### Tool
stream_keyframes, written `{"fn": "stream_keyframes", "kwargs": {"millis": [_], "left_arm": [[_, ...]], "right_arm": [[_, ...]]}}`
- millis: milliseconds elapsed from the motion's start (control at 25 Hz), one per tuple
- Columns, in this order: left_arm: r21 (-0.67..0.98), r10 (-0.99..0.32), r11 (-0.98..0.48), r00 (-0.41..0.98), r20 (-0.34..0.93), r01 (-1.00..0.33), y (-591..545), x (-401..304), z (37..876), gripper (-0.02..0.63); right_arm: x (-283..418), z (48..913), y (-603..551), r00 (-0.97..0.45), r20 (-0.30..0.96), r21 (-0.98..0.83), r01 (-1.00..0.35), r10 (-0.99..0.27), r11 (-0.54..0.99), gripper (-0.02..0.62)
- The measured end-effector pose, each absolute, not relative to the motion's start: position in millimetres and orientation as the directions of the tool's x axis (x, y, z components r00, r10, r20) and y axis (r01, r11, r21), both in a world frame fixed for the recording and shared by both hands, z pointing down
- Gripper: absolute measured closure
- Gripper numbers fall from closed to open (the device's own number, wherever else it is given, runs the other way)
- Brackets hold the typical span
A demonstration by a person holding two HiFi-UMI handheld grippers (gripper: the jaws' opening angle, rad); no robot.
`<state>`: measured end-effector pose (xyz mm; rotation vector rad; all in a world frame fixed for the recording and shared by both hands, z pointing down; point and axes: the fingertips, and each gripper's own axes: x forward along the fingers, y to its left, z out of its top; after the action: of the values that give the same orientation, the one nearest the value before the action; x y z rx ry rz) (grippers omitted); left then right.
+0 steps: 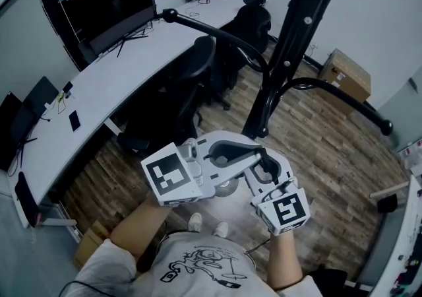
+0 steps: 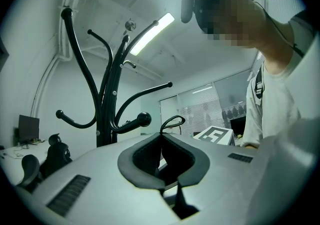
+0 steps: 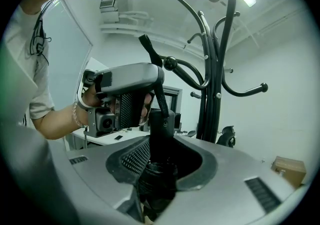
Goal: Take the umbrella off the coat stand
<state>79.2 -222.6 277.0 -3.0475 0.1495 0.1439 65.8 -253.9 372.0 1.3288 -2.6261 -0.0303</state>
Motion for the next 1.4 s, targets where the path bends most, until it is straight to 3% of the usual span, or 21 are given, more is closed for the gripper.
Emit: {"fn": "stream_keyframes", "kwargs": {"millis": [200, 800, 1000, 1160, 1320, 1400], "left_arm": [[-0.084, -0.096, -0.991, 0.990, -0.102, -0.105, -215.8, 75.5, 278.5, 0.581], [-0.022, -0.202, -0.978, 0.967, -0.152, -0.208, -202.5, 47.9, 280.8, 0.574], [0.040, -0.255, -0.967, 0.961, -0.110, -0.252, -196.4, 38.2, 292.1, 0.528], [0.044, -0.284, -0.959, 0.952, -0.116, -0.281, -193.7, 27.0, 295.8, 0.527], [0.088, -0.324, -0.945, 0.942, -0.094, -0.316, -193.9, 16.9, 302.3, 0.528], [0.090, -0.351, -0.935, 0.932, -0.088, -0.343, -196.0, 11.3, 305.2, 0.528]], "right_arm": [[60.9, 361.3, -250.2, -0.603, 0.066, 0.109, -0.788, -0.795, 0.606, 0.448], [66.5, 351.9, -223.3, -0.574, 0.082, 0.063, -0.813, -0.815, 0.579, 0.448], [73.3, 347.8, -212.8, -0.552, 0.085, 0.053, -0.829, -0.830, 0.557, 0.448], [82.6, 353.2, -200.6, -0.539, 0.158, 0.068, -0.830, -0.827, 0.554, 0.448], [89.8, 338.4, -196.6, -0.515, 0.100, 0.044, -0.853, -0.852, 0.520, 0.448], [93.4, 342.2, -191.5, -0.515, 0.132, 0.054, -0.849, -0.847, 0.525, 0.448]]}}
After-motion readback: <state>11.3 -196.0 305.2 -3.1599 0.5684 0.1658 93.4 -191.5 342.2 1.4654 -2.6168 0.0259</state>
